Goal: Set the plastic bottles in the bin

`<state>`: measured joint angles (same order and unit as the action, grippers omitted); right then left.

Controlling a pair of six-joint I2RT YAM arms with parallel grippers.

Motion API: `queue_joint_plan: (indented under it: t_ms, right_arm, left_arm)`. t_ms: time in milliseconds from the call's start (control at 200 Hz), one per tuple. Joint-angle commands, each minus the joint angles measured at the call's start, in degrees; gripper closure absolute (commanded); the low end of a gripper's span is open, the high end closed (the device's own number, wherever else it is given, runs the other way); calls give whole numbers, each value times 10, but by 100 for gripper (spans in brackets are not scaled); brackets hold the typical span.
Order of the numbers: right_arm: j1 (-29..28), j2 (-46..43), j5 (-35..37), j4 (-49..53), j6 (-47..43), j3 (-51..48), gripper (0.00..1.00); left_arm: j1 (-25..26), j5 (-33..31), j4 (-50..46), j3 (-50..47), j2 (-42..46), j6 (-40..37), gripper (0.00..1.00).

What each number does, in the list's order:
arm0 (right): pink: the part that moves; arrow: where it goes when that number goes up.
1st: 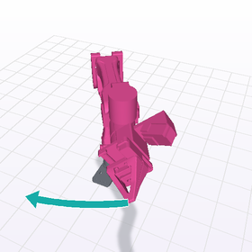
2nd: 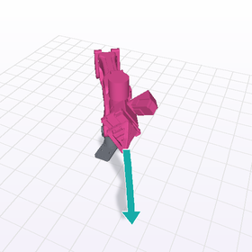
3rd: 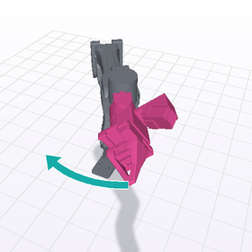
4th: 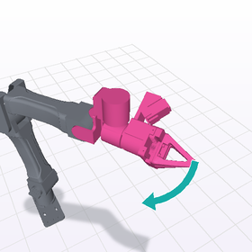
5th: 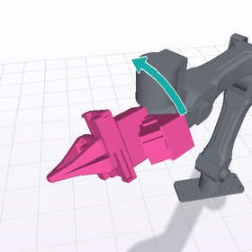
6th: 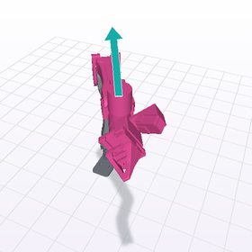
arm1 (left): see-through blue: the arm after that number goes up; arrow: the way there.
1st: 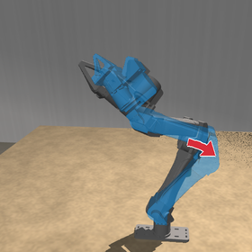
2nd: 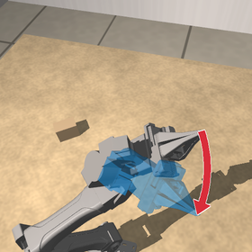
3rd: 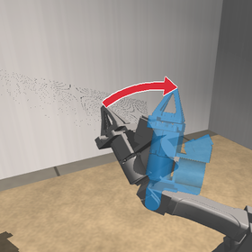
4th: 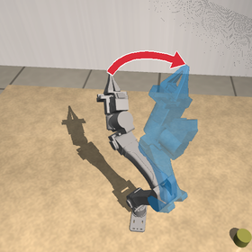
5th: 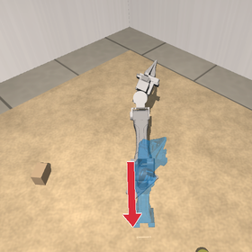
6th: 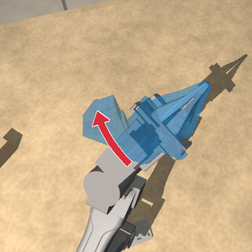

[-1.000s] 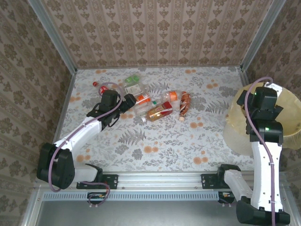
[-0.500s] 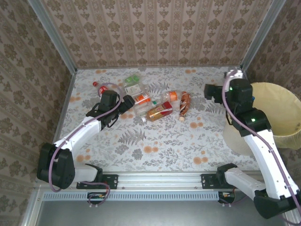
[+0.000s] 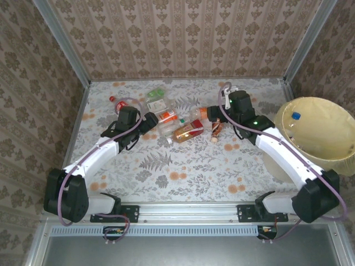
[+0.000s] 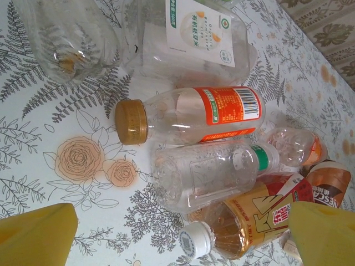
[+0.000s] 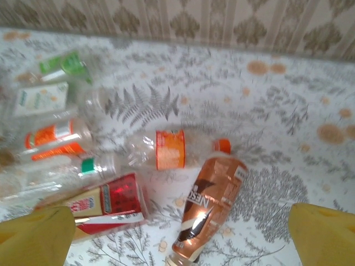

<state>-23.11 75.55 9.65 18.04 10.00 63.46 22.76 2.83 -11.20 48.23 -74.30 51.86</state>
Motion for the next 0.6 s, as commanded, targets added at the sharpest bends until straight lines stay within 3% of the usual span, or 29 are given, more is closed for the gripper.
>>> queue_joint_plan:
  t_ms: [0, 595]
  right_arm:
    - [0, 34, 9, -44, 33, -8, 1]
    - [53, 274, 43, 2, 164, 77, 17]
  left_arm:
    - [-4, 2, -9, -7, 5, 13, 0]
    - [-10, -10, -18, -28, 40, 31, 0]
